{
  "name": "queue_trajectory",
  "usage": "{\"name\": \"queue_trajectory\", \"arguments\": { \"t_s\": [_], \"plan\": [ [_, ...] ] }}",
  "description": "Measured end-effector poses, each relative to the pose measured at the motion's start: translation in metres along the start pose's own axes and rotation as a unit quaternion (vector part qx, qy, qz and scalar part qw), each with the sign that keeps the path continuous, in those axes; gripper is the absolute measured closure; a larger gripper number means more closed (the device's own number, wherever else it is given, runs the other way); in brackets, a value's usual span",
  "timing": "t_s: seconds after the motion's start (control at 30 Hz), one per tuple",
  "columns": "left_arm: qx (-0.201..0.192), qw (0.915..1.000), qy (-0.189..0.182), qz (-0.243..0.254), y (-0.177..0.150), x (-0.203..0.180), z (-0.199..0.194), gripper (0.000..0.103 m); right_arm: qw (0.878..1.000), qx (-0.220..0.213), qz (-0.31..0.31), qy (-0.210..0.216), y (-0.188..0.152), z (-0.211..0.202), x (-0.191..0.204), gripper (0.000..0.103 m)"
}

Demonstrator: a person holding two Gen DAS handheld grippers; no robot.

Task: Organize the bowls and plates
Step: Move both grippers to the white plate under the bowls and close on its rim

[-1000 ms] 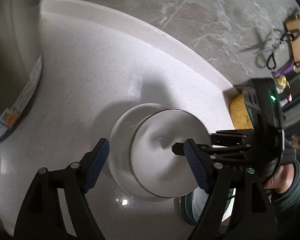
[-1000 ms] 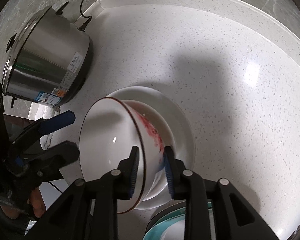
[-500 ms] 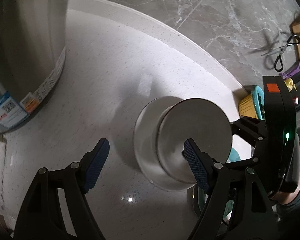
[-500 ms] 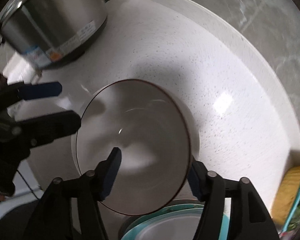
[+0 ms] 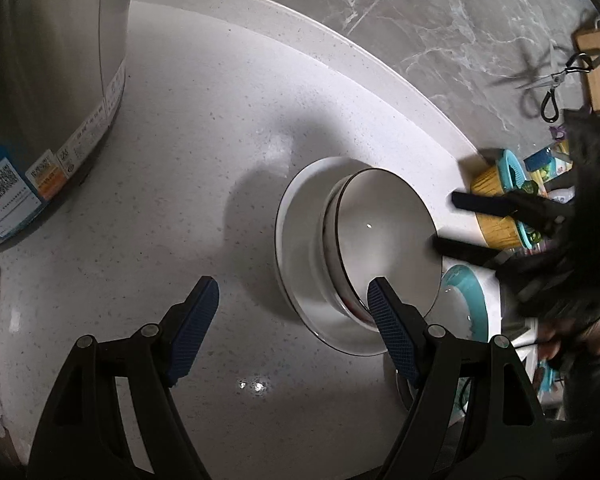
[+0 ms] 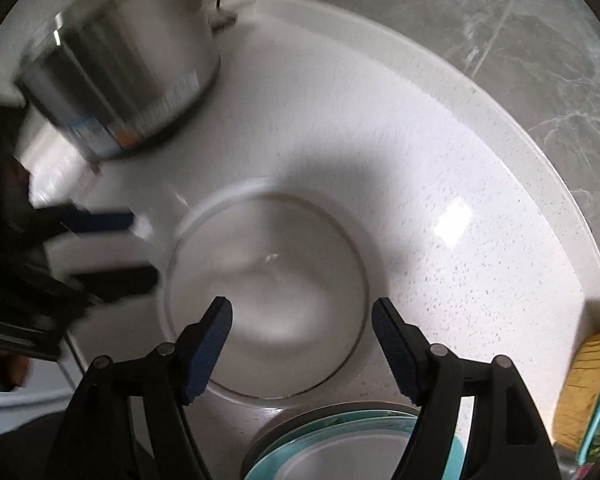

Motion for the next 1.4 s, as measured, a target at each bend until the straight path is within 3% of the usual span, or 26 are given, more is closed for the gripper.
{"name": "queue_trajectory", "arguments": {
  "t_s": [0.13, 0.3, 0.53, 0.83, 1.17, 1.27, 1.4],
  "plan": [
    [0.005, 1.0000, 0.000, -0.007, -0.002, 0.012, 0.000, 0.027, 0.998, -0.020, 0.064, 0.007, -0.006, -0.013, -0.054, 0.028],
    [0.012, 0.9998, 0.013, 0.000, 0.001, 0.019, 0.002, 0.027, 0.989, -0.006, 0.137, 0.050, -0.033, 0.006, -0.091, 0.044],
    [0.032, 0.9991, 0.026, 0.005, -0.003, 0.028, 0.019, 0.029, 0.988, 0.017, 0.131, 0.076, -0.046, 0.033, -0.068, 0.049],
    [0.036, 0.9965, 0.062, 0.043, 0.002, 0.031, 0.043, 0.034, 0.991, 0.038, 0.103, 0.073, -0.044, 0.054, -0.064, 0.053],
    [0.027, 0.9932, 0.099, 0.055, 0.006, 0.027, 0.042, 0.034, 0.992, 0.048, 0.088, 0.076, -0.047, 0.057, -0.059, 0.053],
    [0.038, 0.9925, 0.104, 0.050, 0.008, 0.025, 0.045, 0.033, 0.992, 0.054, 0.091, 0.072, -0.047, 0.056, -0.058, 0.053],
    [0.050, 0.9863, 0.138, 0.075, 0.009, 0.016, 0.052, 0.029, 0.992, 0.070, 0.079, 0.067, -0.044, 0.062, -0.055, 0.053]
  ]
}}
Point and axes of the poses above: each gripper's, at about its wrist camera, not at the fingertips, and z roughly the way its jaws point, x to its left, y to its top, the point moved 7 cm from there along z, roughly the way its jaws point, and after that the axes turned 10 degrees about -z, right-handed, at the moved point
